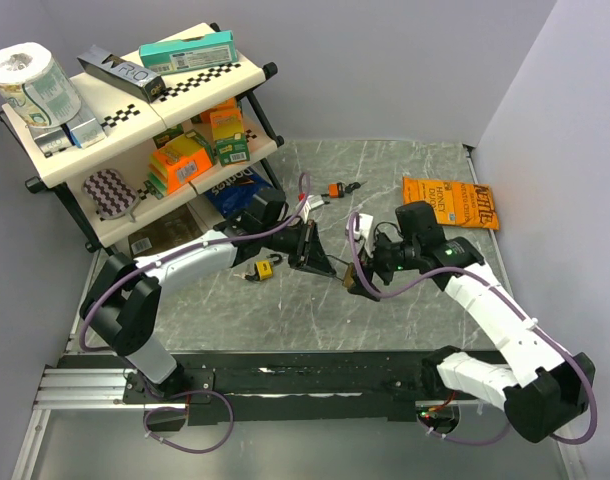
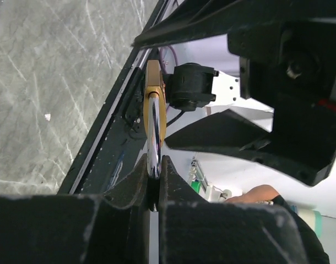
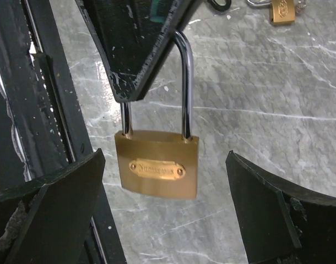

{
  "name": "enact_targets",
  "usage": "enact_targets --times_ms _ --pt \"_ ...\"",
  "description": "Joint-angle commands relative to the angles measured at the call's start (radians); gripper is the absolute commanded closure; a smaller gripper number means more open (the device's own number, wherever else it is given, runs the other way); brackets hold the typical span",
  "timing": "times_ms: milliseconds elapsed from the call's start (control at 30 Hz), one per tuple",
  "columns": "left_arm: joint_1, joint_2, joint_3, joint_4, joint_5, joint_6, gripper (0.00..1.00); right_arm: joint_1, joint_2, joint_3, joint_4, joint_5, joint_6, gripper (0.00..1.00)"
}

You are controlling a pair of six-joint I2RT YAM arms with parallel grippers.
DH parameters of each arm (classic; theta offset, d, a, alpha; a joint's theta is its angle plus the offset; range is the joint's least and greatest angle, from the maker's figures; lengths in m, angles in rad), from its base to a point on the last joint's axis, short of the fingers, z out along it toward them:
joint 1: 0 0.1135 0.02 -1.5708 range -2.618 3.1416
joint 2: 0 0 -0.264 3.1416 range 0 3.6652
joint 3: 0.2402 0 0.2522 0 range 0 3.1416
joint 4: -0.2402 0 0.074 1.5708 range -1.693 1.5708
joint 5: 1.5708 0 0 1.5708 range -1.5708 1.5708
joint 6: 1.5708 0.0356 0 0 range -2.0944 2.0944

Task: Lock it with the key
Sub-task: Place the lock at the center of the board.

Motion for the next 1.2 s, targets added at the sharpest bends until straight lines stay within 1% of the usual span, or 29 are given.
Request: enact_targets --times_ms 0,133,200,300,333,400,433,500,533,567,600,633,667,700,733,767,833,867,967,1000,1067,1100,1133,1167 --pt "-0.007 -0.027 0.011 0.117 0.070 -0.061 0.99 0.048 0.015 0.014 0.050 0.036 0.009 0.00" --pt "-0.007 -0.027 0.005 0.131 0.076 -0.080 0.99 0.080 0.028 0.019 0.050 0.054 0.000 0.02" --pt "-0.007 -0.030 0.008 0.122 0.067 -0.072 0.99 0.095 0.032 0.017 0.058 0.077 -0.001 0.05" --pt "-0.005 -0.032 0.001 0.135 0.073 -0.089 0.99 0.106 0.032 0.017 0.058 0.102 -0.012 0.12" --pt "-0.005 -0.035 -0.007 0.145 0.077 -0.094 0.99 0.109 0.032 0.016 0.058 0.106 -0.015 0.18" --pt "-0.005 -0.037 -0.013 0.158 0.077 -0.100 0.99 0.111 0.032 0.013 0.061 0.114 -0.021 0.25" --pt "-0.007 -0.038 -0.015 0.158 0.077 -0.100 0.99 0.111 0.031 0.011 0.064 0.119 -0.021 0.36" --pt "-0.005 -0.038 -0.016 0.152 0.077 -0.091 0.99 0.111 0.023 0.011 0.065 0.125 -0.018 0.48" --pt "-0.005 -0.043 -0.019 0.149 0.074 -0.089 0.99 0.109 0.023 0.011 0.065 0.126 -0.017 0.59" --pt "-0.005 -0.046 -0.021 0.146 0.074 -0.084 0.95 0.108 0.020 0.011 0.065 0.125 -0.014 0.64" --pt "-0.004 -0.049 -0.024 0.142 0.070 -0.078 0.90 0.106 0.018 0.010 0.067 0.123 -0.009 0.68" --pt "0.001 -0.055 -0.030 0.139 0.063 -0.074 0.76 0.092 0.018 0.006 0.064 0.120 -0.006 0.75" --pt "0.007 -0.060 -0.032 0.129 0.054 -0.068 0.69 0.085 0.017 0.005 0.061 0.119 0.003 0.78" --pt "0.013 -0.066 -0.030 0.090 0.042 -0.042 0.51 0.071 0.015 -0.006 0.059 0.120 0.008 0.82" --pt "0.030 -0.081 -0.033 0.077 0.028 -0.029 0.43 0.057 0.014 -0.010 0.056 0.117 0.011 0.85" --pt "0.041 -0.090 -0.036 0.065 0.008 -0.020 0.36 0.005 0.011 -0.015 0.052 0.100 0.015 0.85" --pt "0.067 -0.122 -0.044 0.028 -0.018 0.024 0.20 -0.065 0.014 -0.023 0.035 0.080 0.020 0.85" --pt "0.076 -0.135 -0.048 -0.010 -0.048 0.041 0.19 -0.149 0.015 -0.026 0.016 0.065 0.020 0.85" --pt "0.096 -0.187 -0.058 -0.091 -0.099 0.138 0.11 -0.292 0.047 -0.044 -0.010 0.082 0.005 0.86" --pt "0.097 -0.198 -0.058 -0.110 -0.134 0.203 0.02 -0.382 0.066 -0.044 -0.016 0.118 0.002 0.90" --pt "0.097 -0.225 -0.041 -0.159 -0.171 0.282 0.01 -0.466 0.145 -0.032 -0.039 0.151 0.006 0.93" --pt "0.097 -0.233 -0.032 -0.176 -0.226 0.352 0.03 -0.524 0.178 -0.008 -0.057 0.183 0.014 0.94" --pt "0.097 -0.247 -0.016 -0.187 -0.252 0.385 0.04 -0.556 0.240 0.005 -0.065 0.192 0.024 0.94" --pt "0.097 -0.254 -0.013 -0.199 -0.280 0.418 0.04 -0.583 0.270 0.017 -0.068 0.201 0.052 0.94"
